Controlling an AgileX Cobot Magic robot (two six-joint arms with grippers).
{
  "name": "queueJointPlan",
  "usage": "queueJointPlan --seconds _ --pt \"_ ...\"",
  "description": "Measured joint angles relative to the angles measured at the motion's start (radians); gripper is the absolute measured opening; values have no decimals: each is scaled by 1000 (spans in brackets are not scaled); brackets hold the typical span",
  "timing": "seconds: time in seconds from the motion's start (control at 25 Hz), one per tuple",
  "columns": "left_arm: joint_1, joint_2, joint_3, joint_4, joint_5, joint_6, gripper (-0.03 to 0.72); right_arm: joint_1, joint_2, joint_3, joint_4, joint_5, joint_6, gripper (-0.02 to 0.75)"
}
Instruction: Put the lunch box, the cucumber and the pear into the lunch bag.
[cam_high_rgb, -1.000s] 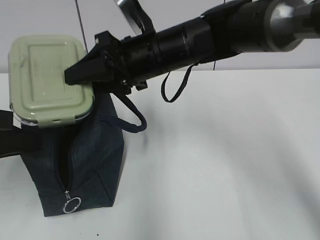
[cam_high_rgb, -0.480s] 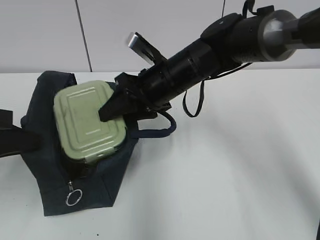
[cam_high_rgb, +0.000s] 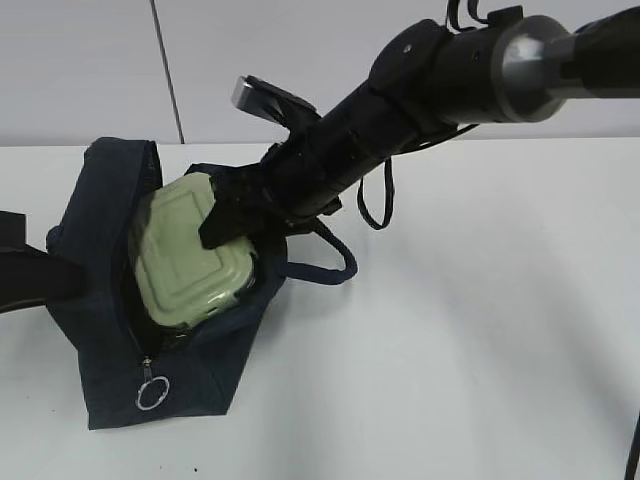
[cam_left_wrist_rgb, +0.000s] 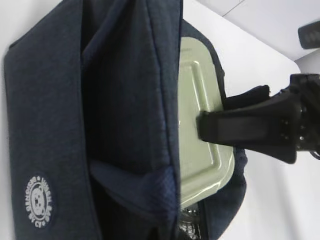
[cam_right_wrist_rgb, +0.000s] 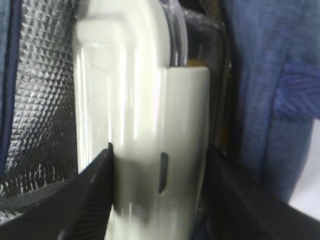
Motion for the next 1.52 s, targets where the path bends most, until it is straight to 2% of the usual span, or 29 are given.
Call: queueJointPlan --seconds 0.32,0.56,0.68,0.92,1.04,1.16,1.36,1.52 --pt "0 0 0 -12 -4 0 -15 2 8 -97 72 -11 0 426" --pt "0 0 0 -12 -7 0 -15 2 8 -152 33 7 0 426" --pt "0 0 0 -12 -7 0 -15 -2 8 -202 -53 57 13 426" --pt "0 0 0 -12 -7 0 -15 -9 8 -328 -390 227 200 427" --pt "0 0 0 -12 -7 0 -15 -12 8 -337 -440 288 234 426" --pt "0 0 0 -12 -7 0 -15 -10 8 -338 -447 320 246 426" --pt "0 0 0 -12 -7 0 -15 -8 23 -338 -370 322 248 426" --pt "0 0 0 -12 -7 0 -15 -8 23 -339 -359 322 248 426"
